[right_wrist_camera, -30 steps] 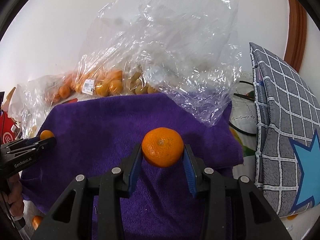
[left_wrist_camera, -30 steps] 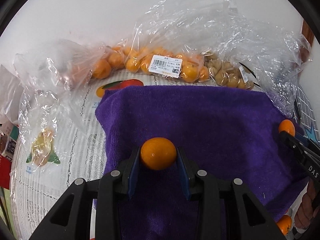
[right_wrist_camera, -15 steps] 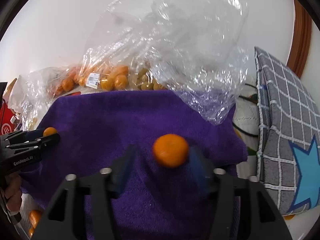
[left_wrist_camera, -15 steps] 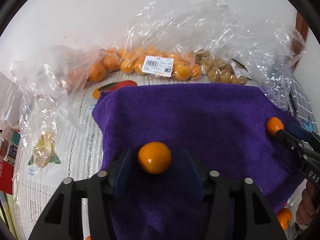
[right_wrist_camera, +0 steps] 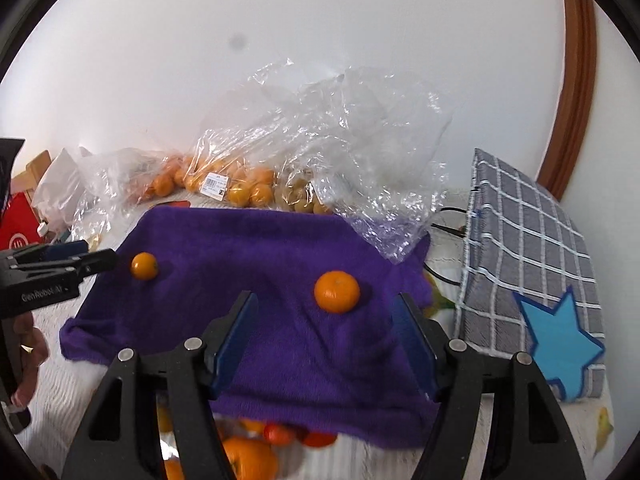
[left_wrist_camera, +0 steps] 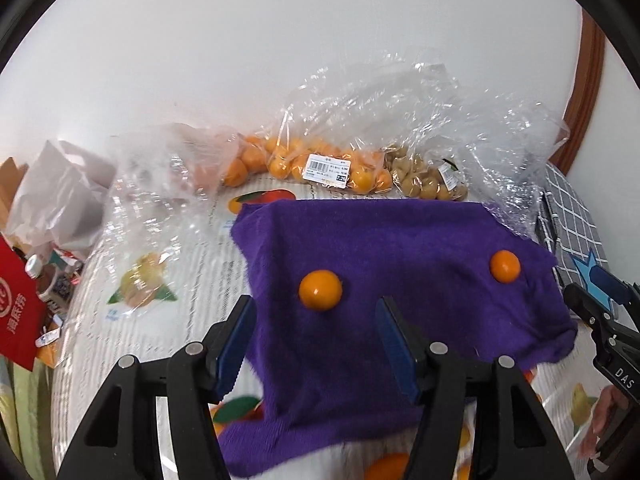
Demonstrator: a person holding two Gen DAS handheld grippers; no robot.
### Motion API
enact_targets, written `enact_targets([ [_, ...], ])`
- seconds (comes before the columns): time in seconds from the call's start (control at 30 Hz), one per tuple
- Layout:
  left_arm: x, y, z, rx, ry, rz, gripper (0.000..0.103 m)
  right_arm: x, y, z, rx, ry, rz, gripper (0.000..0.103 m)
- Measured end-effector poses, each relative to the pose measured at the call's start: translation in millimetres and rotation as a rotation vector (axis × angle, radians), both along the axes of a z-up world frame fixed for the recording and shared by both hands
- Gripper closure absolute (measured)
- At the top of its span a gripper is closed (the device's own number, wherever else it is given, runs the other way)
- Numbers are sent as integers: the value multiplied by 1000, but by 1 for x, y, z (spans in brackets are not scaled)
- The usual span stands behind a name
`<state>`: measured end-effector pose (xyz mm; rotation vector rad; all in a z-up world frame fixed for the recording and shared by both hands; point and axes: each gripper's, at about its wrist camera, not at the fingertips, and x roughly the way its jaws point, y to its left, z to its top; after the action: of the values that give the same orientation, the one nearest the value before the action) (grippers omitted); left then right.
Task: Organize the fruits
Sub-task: 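Open both grippers and withdraw from the towel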
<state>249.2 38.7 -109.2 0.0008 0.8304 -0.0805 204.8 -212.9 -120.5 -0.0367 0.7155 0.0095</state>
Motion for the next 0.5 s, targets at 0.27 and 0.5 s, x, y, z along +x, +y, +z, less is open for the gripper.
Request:
enact_targets([
  [0.27,-43,11,9,1,15,-1,43,-42,3,5,39,27,-22,36],
  [0.5,-76,27,8,14,26,37,43,-73,11,3,73,71,16,38],
])
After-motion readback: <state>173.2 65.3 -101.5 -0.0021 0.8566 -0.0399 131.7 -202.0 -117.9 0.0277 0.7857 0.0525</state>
